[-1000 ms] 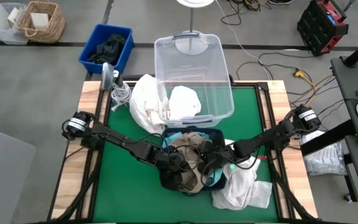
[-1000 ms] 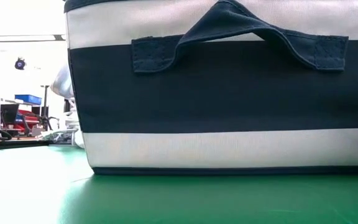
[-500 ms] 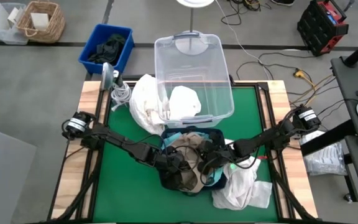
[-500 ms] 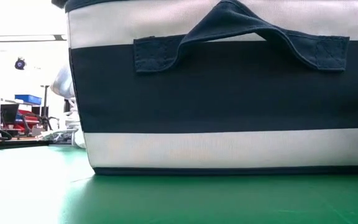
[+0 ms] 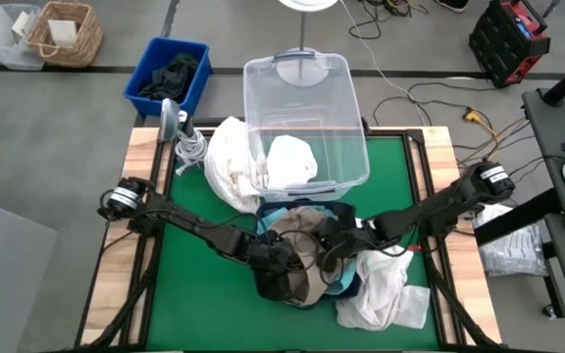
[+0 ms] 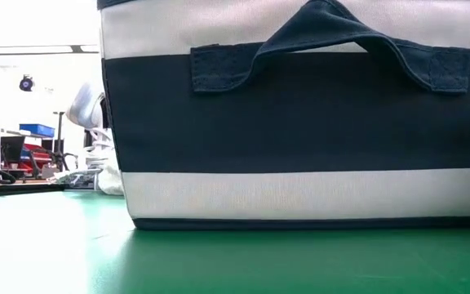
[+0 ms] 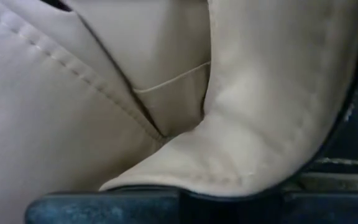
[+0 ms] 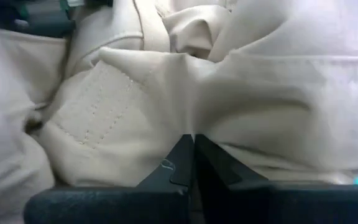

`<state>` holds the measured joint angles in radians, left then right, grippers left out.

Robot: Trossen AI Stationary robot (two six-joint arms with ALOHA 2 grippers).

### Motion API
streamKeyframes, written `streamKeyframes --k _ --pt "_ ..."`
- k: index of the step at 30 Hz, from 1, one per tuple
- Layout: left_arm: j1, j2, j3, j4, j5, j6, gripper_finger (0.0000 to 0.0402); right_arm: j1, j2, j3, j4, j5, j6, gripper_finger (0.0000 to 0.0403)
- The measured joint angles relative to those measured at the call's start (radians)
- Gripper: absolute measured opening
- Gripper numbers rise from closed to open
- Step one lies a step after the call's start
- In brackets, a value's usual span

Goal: Sort clothes
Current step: Put the brown shorts into the blue laundry organizer, then put the white shirt into the transparent laundry organizer

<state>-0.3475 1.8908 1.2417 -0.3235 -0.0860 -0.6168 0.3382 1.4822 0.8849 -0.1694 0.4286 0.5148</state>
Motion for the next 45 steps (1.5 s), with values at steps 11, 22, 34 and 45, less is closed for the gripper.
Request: streamKeyframes --k 11,22,34,45 --pt "-0.004 0.000 0.175 -0.263 0.004 0.008 0.0011 0.001 -0.069 0.236 -0.437 -0.095 0.075 0.0071" --pt "-0.009 0.000 0.346 -0.490 0.006 0.029 0.0011 0.002 -0.072 0.429 -0.631 -0.119 0.078 0.0158" --pt "-0.010 -0.003 0.522 -0.711 0.004 0.067 0.0011 0.012 -0.074 0.625 -0.791 -0.118 0.080 0.0182" --pt "-0.009 -0.005 0.663 -0.958 0.000 0.114 0.0011 0.044 -0.074 0.773 -1.008 -0.123 0.186 0.0171"
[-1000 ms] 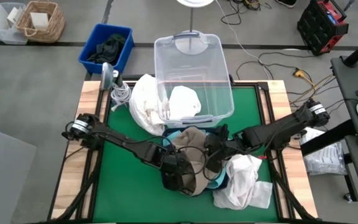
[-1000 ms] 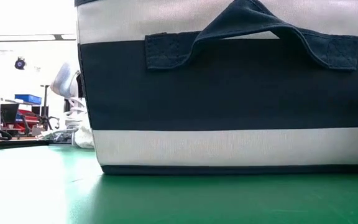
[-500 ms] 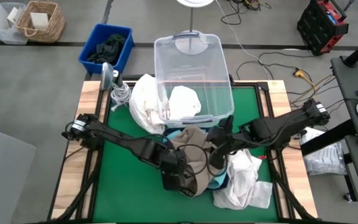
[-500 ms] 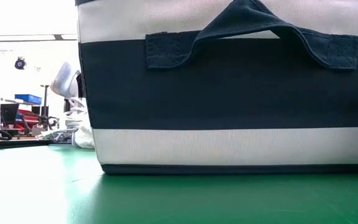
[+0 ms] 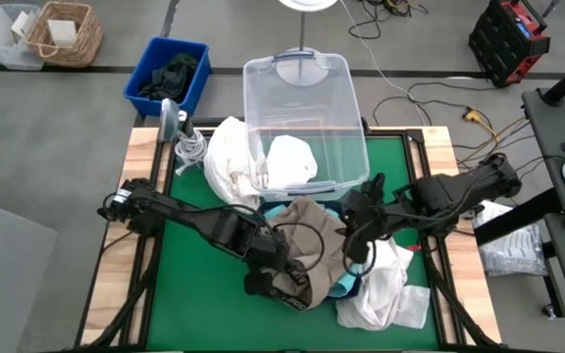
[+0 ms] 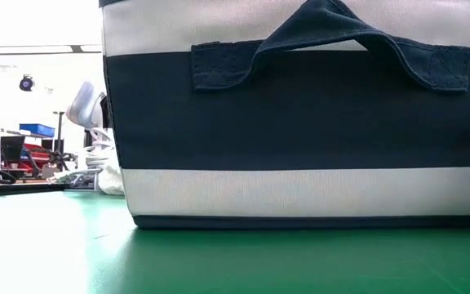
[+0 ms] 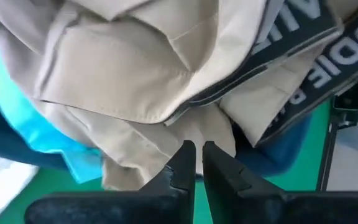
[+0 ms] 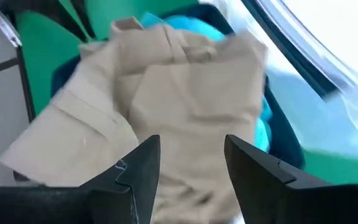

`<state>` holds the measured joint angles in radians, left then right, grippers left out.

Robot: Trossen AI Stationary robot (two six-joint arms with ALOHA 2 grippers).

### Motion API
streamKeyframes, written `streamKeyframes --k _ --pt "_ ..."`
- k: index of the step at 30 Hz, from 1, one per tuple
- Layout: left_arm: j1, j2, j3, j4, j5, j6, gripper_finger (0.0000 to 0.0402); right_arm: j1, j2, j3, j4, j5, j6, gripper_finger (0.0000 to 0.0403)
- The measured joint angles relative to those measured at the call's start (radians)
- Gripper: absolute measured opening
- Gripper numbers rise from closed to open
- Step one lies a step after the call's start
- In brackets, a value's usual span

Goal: Sort clothes
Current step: Put the white shirt into the transparent laundry organizer

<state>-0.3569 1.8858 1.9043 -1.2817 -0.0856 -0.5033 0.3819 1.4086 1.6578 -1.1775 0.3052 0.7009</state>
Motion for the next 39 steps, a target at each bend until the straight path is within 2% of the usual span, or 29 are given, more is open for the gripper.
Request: streamKeyframes --k 3,8,15,24,29,34,39 --pt "-0.002 -0.001 0.065 -0.037 -0.019 0.028 0.0011 0.020 0.000 0.044 -0.113 -0.030 0.061 0.0181" --pt "-0.003 -0.002 0.220 -0.079 -0.128 0.115 0.0011 0.089 -0.002 0.102 -0.273 -0.078 0.088 0.0205" --pt "-0.013 -0.010 0.455 -0.187 -0.292 0.211 0.0011 0.272 -0.017 0.104 -0.315 -0.107 0.121 0.0234" --pt "-0.024 -0.217 0.317 -0.185 -0.378 0.183 0.0011 0.429 0.034 0.062 -0.395 -0.096 0.281 0.0271" --pt "-0.029 -0.299 0.264 -0.161 -0.432 0.142 0.0011 0.441 0.031 -0.051 -0.389 -0.098 0.348 0.0291" --pt "-0.031 -0.348 0.204 -0.150 -0.479 0.104 0.0011 0.440 0.021 -0.166 -0.377 -0.097 0.349 0.0303" --pt "-0.031 -0.369 0.140 -0.125 -0.482 0.091 0.0011 0.436 -0.002 -0.284 -0.277 -0.096 0.318 0.0293"
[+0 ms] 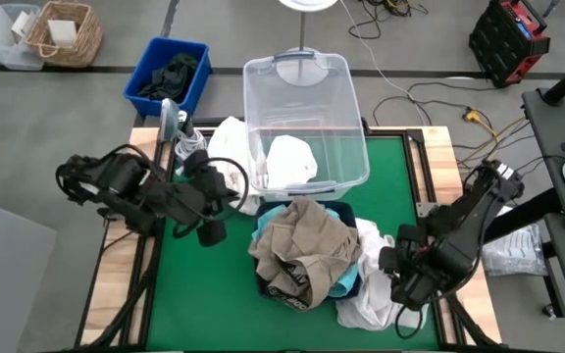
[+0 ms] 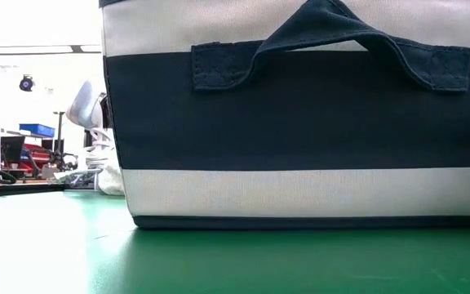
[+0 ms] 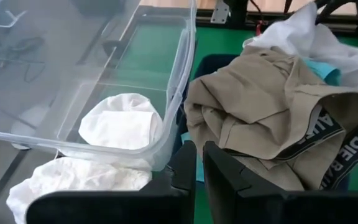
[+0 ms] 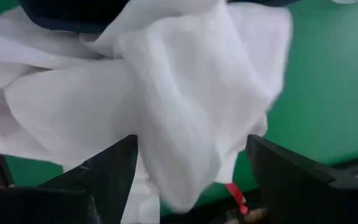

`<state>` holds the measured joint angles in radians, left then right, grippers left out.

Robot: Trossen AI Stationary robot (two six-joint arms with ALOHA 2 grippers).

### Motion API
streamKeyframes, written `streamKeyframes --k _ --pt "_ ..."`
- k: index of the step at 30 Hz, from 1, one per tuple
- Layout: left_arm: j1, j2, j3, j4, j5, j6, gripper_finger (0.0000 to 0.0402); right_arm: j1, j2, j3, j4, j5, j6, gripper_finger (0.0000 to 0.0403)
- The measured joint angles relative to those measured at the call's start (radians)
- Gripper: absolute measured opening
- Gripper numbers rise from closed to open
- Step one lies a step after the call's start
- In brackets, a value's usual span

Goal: Sort clothes
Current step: Put the white shirt into the transparent laundry organizer

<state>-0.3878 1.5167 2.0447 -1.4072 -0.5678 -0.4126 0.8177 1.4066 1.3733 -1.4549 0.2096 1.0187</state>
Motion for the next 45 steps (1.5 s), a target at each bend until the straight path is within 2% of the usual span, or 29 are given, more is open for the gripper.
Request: streamKeyframes --k 3,6,9,13,14,20,25,29,32,37,41,45 --pt "0.000 0.000 -0.047 0.031 0.000 0.000 0.0011 0.000 -0.012 -0.066 0.077 0.001 -0.027 0.0266" --pt "0.000 0.000 -0.096 0.058 0.001 0.001 0.0011 0.000 -0.017 -0.121 0.163 0.009 -0.054 0.0220" --pt "0.000 0.000 -0.135 0.080 0.001 0.000 0.0011 0.000 -0.019 -0.162 0.213 0.027 -0.061 0.0154" --pt "0.000 0.001 -0.164 0.105 0.001 -0.001 0.0011 0.000 -0.019 -0.181 0.221 0.029 -0.061 0.0037" --pt "0.000 0.001 -0.164 0.111 0.001 -0.002 0.0011 0.000 -0.023 -0.181 0.228 0.029 -0.057 0.0026" --pt "-0.002 0.001 -0.136 0.180 0.037 0.014 0.0011 0.009 -0.093 -0.118 0.196 0.059 0.058 0.0009" --pt "-0.002 0.001 -0.079 0.293 0.081 0.115 0.0011 0.043 -0.144 0.049 0.088 0.284 0.122 0.0009" --pt "-0.001 0.001 -0.041 0.389 0.082 0.203 0.0011 0.044 -0.151 0.198 0.039 0.497 0.055 0.0009" --pt "0.008 0.001 -0.028 0.484 0.082 0.247 0.0014 0.039 -0.143 0.299 0.047 0.663 -0.056 0.0009" --pt "0.017 0.001 -0.028 0.606 0.082 0.289 0.0049 0.020 -0.117 0.450 0.147 0.812 -0.309 0.0009" --pt "0.022 0.013 -0.030 0.676 0.094 0.296 0.0110 0.015 -0.088 0.550 0.354 0.876 -0.621 0.0009" --pt "0.026 0.054 -0.031 0.785 0.098 0.345 0.0184 -0.010 -0.037 0.636 0.631 0.894 -0.995 0.0009"
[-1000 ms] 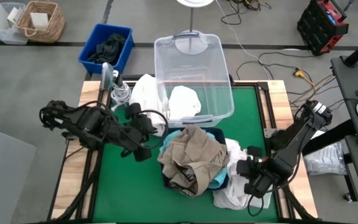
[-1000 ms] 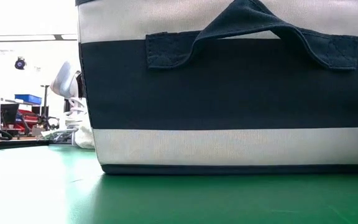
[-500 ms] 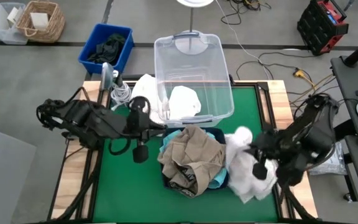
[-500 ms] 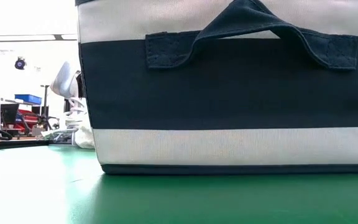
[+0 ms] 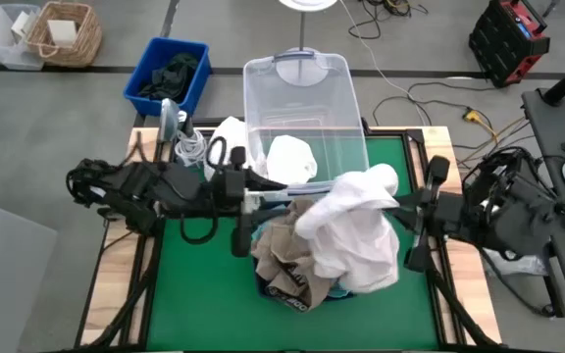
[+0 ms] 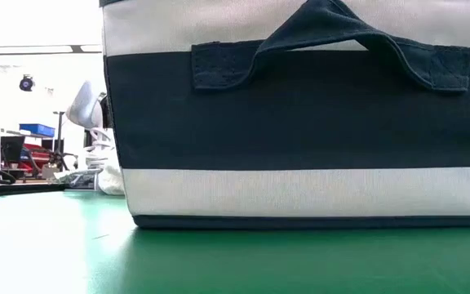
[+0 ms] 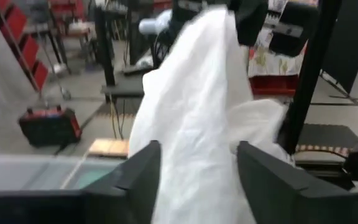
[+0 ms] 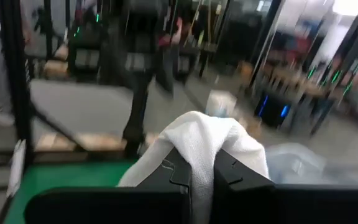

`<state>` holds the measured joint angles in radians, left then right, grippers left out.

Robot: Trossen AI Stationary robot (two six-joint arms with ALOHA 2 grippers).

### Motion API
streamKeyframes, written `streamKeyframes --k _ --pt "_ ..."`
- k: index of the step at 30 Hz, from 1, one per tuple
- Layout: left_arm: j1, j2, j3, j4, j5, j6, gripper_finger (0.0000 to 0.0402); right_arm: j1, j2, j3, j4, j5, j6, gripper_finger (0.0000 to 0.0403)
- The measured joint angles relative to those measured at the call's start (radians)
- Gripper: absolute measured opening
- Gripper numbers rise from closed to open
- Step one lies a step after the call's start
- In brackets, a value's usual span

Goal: Sort clothes
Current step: Put the white shirt into the transparent laundry organizer

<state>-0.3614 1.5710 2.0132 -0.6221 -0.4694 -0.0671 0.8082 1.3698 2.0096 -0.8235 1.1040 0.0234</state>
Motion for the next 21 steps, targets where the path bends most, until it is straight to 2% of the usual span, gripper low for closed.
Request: streamKeyframes --k 5,9,13,16,19,21 --pt "0.002 0.064 -0.001 0.213 0.002 0.120 0.0249 -0.045 0.077 0.091 0.348 0.000 -0.424 0.0009" --pt "0.014 0.121 0.083 0.243 0.005 0.136 0.0268 -0.072 0.155 0.184 0.439 -0.005 -0.593 0.0008" --pt "0.030 0.203 0.232 0.194 0.037 0.135 0.0268 -0.106 0.239 0.303 0.447 -0.017 -0.670 0.0008" --pt "0.040 0.284 0.346 0.148 0.042 0.135 0.0262 -0.133 0.287 0.341 0.510 -0.096 -0.722 0.0008" --pt "0.047 0.270 0.282 0.225 0.055 0.154 0.0246 -0.142 0.308 0.329 0.633 -0.118 -0.795 0.0008" --pt "0.050 0.256 0.270 0.237 0.067 0.158 0.0223 -0.147 0.318 0.345 0.651 -0.124 -0.802 0.0008"
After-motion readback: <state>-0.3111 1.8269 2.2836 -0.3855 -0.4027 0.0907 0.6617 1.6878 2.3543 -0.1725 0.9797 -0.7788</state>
